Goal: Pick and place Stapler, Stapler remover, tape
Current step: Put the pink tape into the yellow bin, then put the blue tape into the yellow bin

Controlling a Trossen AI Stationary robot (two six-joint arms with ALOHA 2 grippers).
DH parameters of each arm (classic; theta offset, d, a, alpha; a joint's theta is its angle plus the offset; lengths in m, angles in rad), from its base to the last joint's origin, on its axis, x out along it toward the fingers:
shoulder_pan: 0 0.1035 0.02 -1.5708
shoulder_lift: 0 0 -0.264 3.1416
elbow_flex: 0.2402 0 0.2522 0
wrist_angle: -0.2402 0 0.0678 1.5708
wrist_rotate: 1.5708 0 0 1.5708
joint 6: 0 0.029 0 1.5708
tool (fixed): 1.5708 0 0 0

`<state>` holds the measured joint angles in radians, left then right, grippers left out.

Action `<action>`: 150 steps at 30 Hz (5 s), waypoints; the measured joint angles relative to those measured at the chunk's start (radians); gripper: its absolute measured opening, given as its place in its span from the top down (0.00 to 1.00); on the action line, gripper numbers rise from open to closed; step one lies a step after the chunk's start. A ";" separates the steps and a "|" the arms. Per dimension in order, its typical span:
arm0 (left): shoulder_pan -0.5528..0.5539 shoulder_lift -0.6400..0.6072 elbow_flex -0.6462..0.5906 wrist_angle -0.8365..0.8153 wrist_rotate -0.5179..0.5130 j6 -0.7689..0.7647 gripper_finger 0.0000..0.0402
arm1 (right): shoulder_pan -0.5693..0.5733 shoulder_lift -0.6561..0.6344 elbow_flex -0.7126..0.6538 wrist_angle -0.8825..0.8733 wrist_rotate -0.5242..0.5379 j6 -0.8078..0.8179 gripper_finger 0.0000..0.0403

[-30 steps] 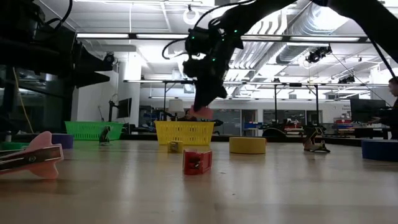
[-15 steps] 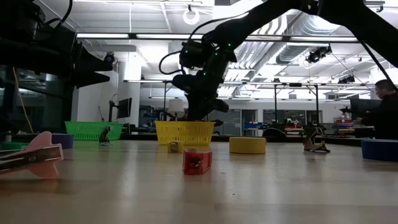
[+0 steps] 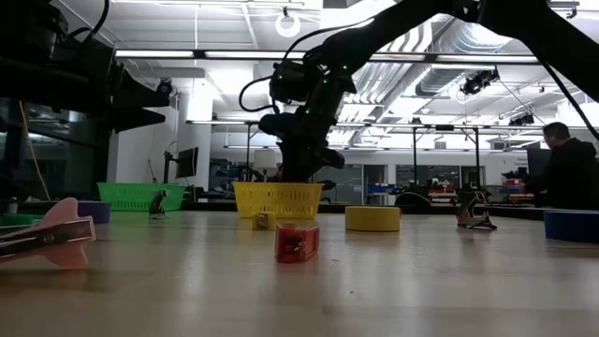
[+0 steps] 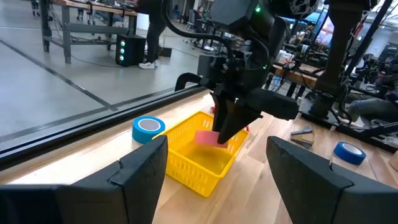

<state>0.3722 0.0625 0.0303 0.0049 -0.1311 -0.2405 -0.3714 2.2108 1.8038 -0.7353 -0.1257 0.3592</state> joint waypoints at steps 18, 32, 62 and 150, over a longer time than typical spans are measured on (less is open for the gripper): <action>0.000 0.000 0.000 0.000 0.000 0.000 0.33 | -0.013 -0.027 0.129 -0.031 -0.028 0.007 0.63; 0.000 0.000 0.000 0.000 0.000 0.000 0.33 | -0.106 -0.019 0.198 -0.066 0.161 0.088 0.62; 0.000 0.000 0.000 0.000 0.008 0.000 0.33 | -0.164 0.260 0.414 -0.123 0.177 0.139 0.62; 0.000 0.000 0.000 0.000 0.008 0.000 0.33 | -0.179 0.330 0.474 -0.076 0.064 0.089 0.97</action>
<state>0.3721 0.0628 0.0303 0.0050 -0.1234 -0.2408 -0.5503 2.5408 2.2779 -0.8110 -0.0618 0.4480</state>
